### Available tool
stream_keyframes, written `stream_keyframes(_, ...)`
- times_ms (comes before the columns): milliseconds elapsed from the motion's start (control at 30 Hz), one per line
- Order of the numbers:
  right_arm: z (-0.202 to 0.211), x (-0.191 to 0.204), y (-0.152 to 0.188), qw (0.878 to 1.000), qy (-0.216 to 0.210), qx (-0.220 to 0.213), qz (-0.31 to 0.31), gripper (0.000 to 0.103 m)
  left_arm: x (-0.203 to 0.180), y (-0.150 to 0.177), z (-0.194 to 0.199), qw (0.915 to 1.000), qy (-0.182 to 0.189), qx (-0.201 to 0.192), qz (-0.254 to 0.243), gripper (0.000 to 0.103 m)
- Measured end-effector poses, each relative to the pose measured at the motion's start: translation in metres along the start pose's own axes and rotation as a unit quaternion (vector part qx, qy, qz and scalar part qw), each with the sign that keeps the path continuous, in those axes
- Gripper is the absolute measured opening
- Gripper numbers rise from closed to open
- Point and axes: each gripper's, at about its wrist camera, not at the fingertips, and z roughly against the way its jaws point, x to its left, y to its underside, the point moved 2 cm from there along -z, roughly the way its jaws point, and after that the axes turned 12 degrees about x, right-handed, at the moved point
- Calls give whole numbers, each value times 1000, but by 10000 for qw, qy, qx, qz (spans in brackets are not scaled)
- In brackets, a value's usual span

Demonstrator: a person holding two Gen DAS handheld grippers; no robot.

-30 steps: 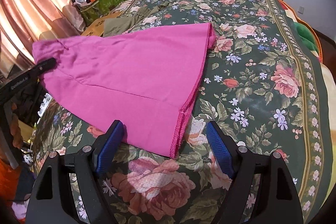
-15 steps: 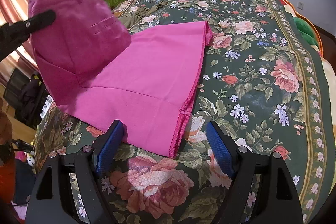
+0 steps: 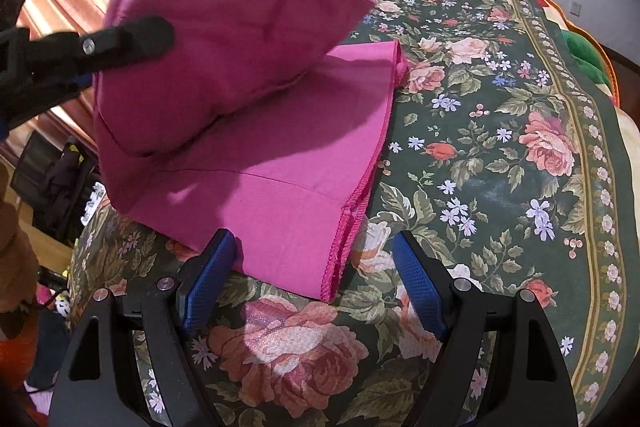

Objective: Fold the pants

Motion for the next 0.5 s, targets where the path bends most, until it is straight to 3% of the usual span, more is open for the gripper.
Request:
stream_keyframes(200, 0, -1, 0, 10000, -13, -5, -3, 78, -4, 4, -11, 9993, 156, 331, -49, 16)
stream_keyframes(267, 1, 0, 0, 10000, 6, -22, -5, 78, -4, 5, -13, 9986, 269, 450, -96, 24)
stream_keyframes(333, 2, 0, 1, 10000, 54, -45, 6, 78, -4, 8, -15, 9975, 407, 563, -118, 42)
stream_keyframes(500, 8, 2, 4, 9997, 226, -111, 72, 78, -3, 13, -11, 9979, 182, 540, -301, 48)
